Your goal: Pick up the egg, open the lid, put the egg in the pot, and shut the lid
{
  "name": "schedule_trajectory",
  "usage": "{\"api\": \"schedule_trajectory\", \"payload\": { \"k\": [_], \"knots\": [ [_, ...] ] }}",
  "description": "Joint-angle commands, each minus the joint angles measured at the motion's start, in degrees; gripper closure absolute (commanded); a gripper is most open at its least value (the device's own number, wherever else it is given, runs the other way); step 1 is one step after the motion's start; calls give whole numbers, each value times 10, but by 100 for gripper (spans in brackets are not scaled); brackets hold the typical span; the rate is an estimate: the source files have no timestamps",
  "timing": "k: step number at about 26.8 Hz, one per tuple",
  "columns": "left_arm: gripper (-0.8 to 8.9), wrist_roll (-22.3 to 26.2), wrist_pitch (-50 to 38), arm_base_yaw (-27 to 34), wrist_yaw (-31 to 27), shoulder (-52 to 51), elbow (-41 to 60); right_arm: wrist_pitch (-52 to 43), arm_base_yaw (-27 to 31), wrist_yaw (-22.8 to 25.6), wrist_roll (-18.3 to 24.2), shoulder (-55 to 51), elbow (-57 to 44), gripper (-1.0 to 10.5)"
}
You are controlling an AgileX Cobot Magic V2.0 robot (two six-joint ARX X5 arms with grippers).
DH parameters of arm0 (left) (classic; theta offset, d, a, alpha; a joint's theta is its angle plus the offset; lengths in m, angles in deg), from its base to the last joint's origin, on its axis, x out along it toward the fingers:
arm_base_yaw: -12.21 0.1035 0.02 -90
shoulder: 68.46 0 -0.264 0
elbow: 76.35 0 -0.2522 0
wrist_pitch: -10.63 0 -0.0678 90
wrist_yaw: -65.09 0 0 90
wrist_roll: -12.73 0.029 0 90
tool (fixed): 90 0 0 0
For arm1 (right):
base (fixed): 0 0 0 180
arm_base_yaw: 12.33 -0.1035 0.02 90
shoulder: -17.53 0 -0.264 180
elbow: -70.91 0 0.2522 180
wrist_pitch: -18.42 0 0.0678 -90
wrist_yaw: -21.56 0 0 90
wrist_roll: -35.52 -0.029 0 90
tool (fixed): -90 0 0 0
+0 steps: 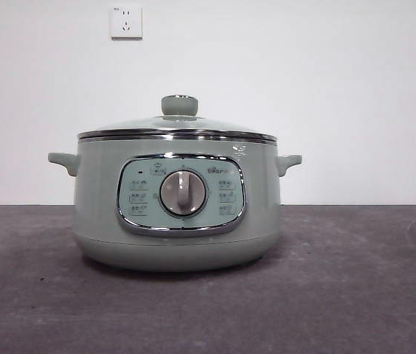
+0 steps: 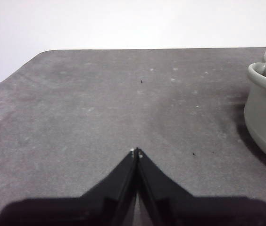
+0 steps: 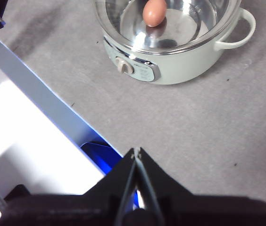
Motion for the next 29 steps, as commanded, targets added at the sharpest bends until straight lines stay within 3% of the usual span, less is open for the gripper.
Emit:
{"api": "schedule_trajectory", "payload": {
  "k": [1,5,7,11,19,29],
  "knots": [
    [817,-3,-1,2,0,-2,8,-43,30,3,36,-25,-2,946],
    [817,-3,-1,2,0,-2,8,-248,141,-81,35,-100,-41,946],
    [817,-4,-1,2,0,-2,8,-316,204,-84,37,-143,-102,946],
    [817,-3,-1,2,0,-2,8,-523,288,-85,37,-266,-334,946],
    [817,-3,-1,2,0,-2,8,-732,313,-75,33,-429,-621,946],
    [817,-3,-1,2,0,-2,8,-753,314,-74,15,-546,-782,946]
  ]
}}
